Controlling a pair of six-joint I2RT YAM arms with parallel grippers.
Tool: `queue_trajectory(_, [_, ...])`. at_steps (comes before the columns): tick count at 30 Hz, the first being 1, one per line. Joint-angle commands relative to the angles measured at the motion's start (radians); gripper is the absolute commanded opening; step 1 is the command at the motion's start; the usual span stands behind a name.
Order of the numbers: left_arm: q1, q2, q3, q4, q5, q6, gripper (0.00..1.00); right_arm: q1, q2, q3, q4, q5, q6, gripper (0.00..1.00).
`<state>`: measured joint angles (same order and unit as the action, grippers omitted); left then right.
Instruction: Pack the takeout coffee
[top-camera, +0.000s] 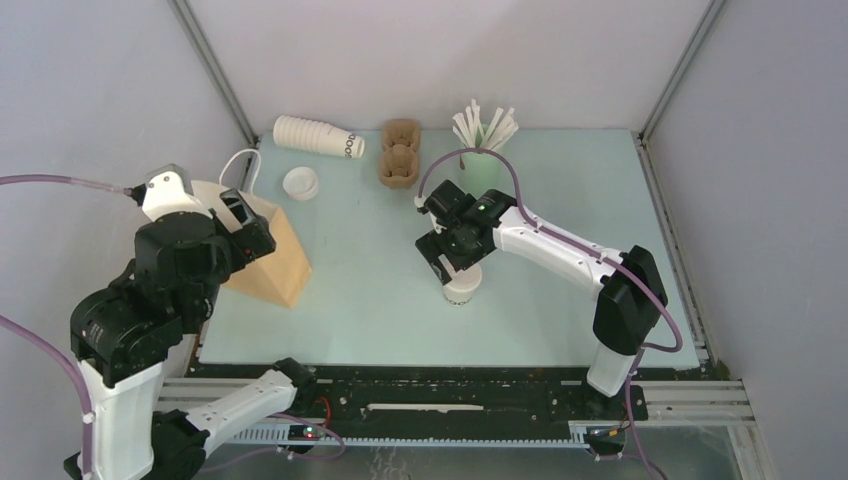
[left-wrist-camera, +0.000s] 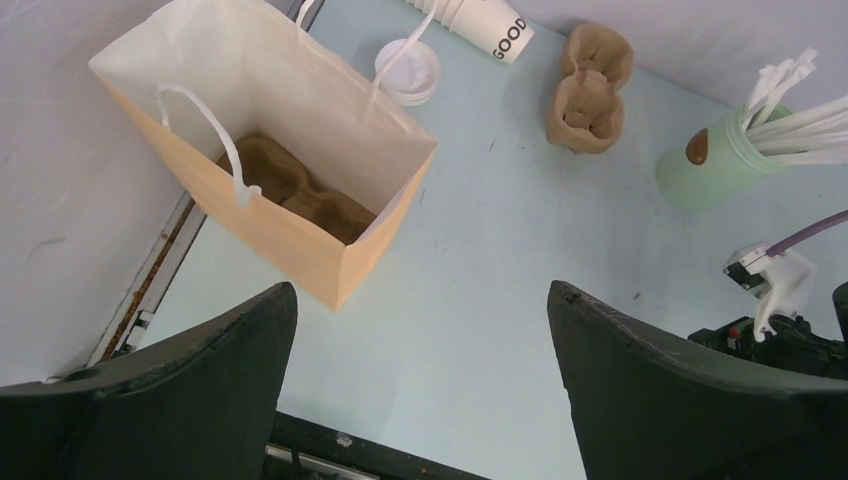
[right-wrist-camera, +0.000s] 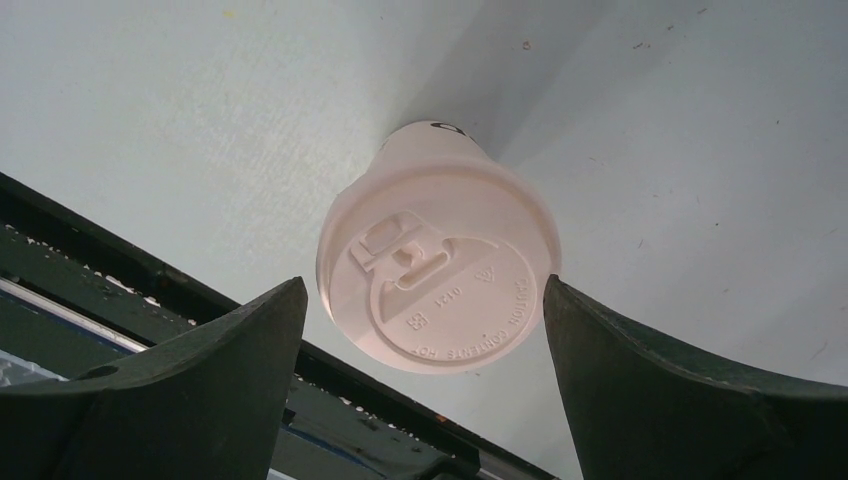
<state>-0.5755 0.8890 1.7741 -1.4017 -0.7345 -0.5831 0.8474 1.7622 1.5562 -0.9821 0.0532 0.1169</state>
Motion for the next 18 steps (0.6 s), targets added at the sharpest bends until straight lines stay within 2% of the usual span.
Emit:
queue_trajectory(1, [0.003,-0.004,-0.020,0.012,-0.024,0.005,1.00,0.008,-0.028,0.007,0.006,0.019,-0.005,0.97])
queue_trajectory(18, [0.003,0.000,-0.042,0.030,-0.001,0.008,1.00,-0.009,-0.045,-0.001,0.004,0.005,0.009,0.99])
